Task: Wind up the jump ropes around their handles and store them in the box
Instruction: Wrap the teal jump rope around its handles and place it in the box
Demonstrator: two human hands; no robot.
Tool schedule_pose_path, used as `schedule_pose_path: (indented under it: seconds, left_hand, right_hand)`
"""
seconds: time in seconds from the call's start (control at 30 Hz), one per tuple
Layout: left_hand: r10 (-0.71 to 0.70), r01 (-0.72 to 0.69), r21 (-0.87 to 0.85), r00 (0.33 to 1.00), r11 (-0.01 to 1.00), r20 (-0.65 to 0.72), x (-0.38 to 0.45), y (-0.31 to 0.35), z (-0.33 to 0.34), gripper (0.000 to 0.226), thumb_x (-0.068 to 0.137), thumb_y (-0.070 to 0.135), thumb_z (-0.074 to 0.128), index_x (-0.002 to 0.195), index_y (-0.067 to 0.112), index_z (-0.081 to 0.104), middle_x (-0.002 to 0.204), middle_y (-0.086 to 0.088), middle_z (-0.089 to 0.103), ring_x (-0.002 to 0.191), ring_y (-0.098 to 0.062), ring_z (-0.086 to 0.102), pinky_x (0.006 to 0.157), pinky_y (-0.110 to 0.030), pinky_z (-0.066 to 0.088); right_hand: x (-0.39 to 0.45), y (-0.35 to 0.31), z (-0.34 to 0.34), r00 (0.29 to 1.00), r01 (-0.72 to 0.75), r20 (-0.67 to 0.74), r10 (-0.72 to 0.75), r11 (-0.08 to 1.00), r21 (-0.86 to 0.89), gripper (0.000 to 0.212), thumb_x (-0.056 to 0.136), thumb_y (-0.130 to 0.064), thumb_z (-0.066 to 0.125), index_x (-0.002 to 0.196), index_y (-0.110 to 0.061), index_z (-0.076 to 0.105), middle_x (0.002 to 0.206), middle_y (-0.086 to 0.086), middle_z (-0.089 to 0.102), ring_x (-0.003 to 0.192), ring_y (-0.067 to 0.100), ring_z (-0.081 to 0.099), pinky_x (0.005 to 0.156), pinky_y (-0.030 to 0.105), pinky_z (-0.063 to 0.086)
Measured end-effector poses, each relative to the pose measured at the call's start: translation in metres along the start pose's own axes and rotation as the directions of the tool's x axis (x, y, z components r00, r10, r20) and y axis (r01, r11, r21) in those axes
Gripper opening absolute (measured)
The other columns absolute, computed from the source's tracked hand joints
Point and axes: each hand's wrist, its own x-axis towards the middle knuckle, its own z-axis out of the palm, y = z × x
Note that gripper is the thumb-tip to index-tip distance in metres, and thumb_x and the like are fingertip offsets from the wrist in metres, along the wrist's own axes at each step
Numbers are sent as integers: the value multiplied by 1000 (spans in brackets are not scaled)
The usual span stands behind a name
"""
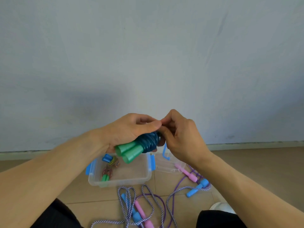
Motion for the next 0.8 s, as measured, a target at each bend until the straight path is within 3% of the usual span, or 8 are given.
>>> schedule_pose_path:
  seconds: [0.13, 0.2, 0.33, 0.37, 0.43, 0.6, 0.73, 0.8]
  left_hand:
    - [-14, 8, 70, 996, 998, 84, -1, 3, -5, 34, 89, 25, 65, 117, 5, 68, 110, -22, 71, 107, -39, 67, 95, -52, 53]
    - [20, -37, 234, 997, 971, 75, 0, 5, -6, 25, 94, 21, 63, 114, 9, 71, 107, -15, 73, 104, -29, 69, 95, -46, 54]
    - [204, -105, 688, 977, 718, -63, 6, -4, 3, 20, 94, 22, 60, 86, 19, 77, 75, -6, 73, 66, -19, 65, 69, -39, 56]
    - [263, -108, 729, 959, 676, -103, 7, -9, 9, 21, 92, 24, 60, 80, 19, 77, 67, -2, 71, 56, -12, 61, 58, -28, 51]
    - [351, -120, 733, 921, 670, -170, 6, -15, 19, 24, 90, 32, 64, 73, 18, 73, 58, 5, 68, 49, -2, 60, 49, -11, 40]
    - [365, -125, 691, 906, 712, -212, 11, -17, 23, 28, 89, 31, 68, 69, 14, 59, 48, 15, 61, 43, 0, 55, 45, -9, 36]
    - [374, -101, 703, 894, 704, -246, 16, -20, 31, 37, 89, 22, 60, 60, 14, 40, 43, 9, 43, 41, -4, 42, 44, -13, 31]
    - [280, -51, 622, 919, 782, -277, 21, -17, 32, 33, 88, 23, 57, 61, 8, 44, 52, 5, 53, 45, -2, 52, 49, -22, 44]
  right_hand:
    - [1, -2, 0, 992, -122, -8, 123, 988, 96, 11, 97, -13, 59, 88, -7, 55, 50, -5, 62, 43, 10, 61, 44, 15, 43]
    - [4, -2, 1, 975, -213, -26, 220, 965, 154, 12, 96, -14, 60, 88, -6, 55, 50, 2, 63, 37, 9, 55, 42, 19, 42]
    - [7, 1, 3, 933, -360, 21, 360, 923, 138, 13, 95, -16, 62, 89, -5, 58, 58, 9, 69, 35, 10, 55, 39, 22, 43]
    - [7, 2, 3, 929, -370, 25, 370, 921, 124, 13, 95, -17, 63, 89, -6, 59, 59, 9, 69, 35, 10, 56, 39, 21, 43]
    - [6, 4, 3, 920, -391, 26, 390, 913, 115, 13, 94, -18, 63, 91, -6, 60, 59, 11, 70, 37, 13, 58, 41, 20, 45]
    - [10, 9, -6, 864, -494, 94, 494, 798, 345, 16, 90, -15, 69, 88, 1, 66, 63, 14, 69, 53, 21, 59, 47, 25, 48]
    - [11, 11, -8, 885, -462, 70, 460, 852, 246, 16, 89, -22, 71, 82, -7, 69, 57, 1, 69, 53, 11, 62, 50, 20, 46]
    - [8, 12, -5, 915, -403, 24, 403, 909, 108, 14, 90, -23, 69, 82, -12, 67, 59, -2, 71, 53, 5, 65, 48, 14, 44]
